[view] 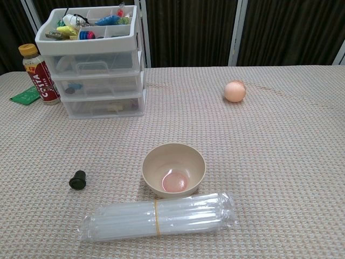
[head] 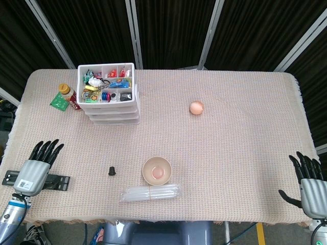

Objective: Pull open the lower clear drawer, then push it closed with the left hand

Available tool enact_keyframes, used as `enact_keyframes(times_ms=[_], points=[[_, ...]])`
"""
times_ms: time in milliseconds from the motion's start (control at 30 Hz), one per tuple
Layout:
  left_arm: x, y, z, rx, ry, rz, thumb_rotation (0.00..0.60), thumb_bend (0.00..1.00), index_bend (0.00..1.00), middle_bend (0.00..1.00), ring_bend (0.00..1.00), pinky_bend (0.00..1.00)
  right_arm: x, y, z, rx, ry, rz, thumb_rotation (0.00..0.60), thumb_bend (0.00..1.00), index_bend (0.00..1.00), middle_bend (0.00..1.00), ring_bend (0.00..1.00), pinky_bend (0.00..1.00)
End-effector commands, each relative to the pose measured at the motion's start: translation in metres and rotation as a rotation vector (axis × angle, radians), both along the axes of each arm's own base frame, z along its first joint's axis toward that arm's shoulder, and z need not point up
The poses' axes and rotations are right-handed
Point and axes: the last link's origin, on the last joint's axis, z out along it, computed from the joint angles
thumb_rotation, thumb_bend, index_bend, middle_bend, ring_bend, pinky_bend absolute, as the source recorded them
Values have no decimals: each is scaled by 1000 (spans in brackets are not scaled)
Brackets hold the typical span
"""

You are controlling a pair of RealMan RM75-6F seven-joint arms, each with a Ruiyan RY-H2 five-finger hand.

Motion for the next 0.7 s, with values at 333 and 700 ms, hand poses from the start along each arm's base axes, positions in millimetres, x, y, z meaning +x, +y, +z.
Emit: enact_keyframes(times_ms=[333,700], points=[[0,0,0,0,-2,3,600,214,0,0,0,0,0,0,0,0,-2,-1,600,75,91,0,0,0],[-2,2,0,-3,-5,13,600,213,0,0,0,0,0,-1,-1,3,1,1,600,75,91,0,0,0]])
